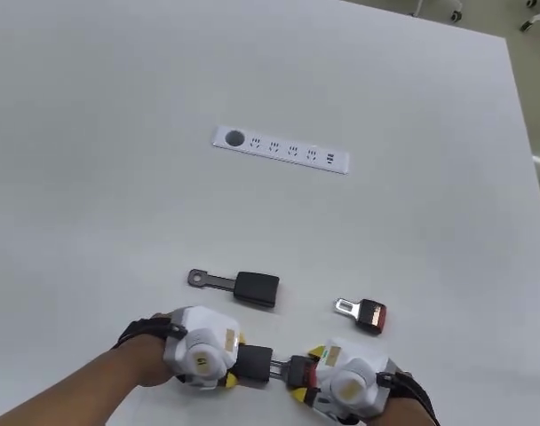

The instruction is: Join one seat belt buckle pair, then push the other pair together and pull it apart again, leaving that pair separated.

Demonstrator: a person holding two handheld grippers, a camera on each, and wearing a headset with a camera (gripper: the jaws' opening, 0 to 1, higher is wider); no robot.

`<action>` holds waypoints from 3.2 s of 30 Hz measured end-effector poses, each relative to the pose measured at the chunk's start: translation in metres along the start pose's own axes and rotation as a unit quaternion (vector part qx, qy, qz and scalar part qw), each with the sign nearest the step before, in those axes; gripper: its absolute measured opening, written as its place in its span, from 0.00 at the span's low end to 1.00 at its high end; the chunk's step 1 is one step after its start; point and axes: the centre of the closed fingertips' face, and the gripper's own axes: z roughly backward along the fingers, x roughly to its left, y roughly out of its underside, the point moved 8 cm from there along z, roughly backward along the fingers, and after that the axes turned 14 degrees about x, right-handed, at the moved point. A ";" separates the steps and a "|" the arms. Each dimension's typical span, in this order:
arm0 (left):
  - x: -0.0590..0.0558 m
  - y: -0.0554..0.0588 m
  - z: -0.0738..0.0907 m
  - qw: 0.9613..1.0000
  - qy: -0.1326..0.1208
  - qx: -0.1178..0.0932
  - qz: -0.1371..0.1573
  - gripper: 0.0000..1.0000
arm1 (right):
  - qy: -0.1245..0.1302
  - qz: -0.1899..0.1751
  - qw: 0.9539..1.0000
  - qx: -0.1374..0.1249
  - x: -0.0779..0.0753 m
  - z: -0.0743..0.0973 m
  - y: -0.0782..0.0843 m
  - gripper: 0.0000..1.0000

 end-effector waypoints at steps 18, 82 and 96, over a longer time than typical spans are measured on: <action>0.003 -0.001 -0.001 1.000 0.007 0.012 -0.017 0.32 | 0.006 0.004 0.999 -0.050 -0.001 -0.006 0.004 0.33; 0.008 0.005 -0.001 0.999 0.027 -0.022 -0.040 0.32 | -0.008 0.039 0.983 -0.181 0.001 -0.009 0.009 0.30; 0.010 0.006 -0.001 0.998 0.033 -0.021 -0.043 0.32 | -0.006 0.032 0.982 -0.188 0.002 -0.010 0.010 0.31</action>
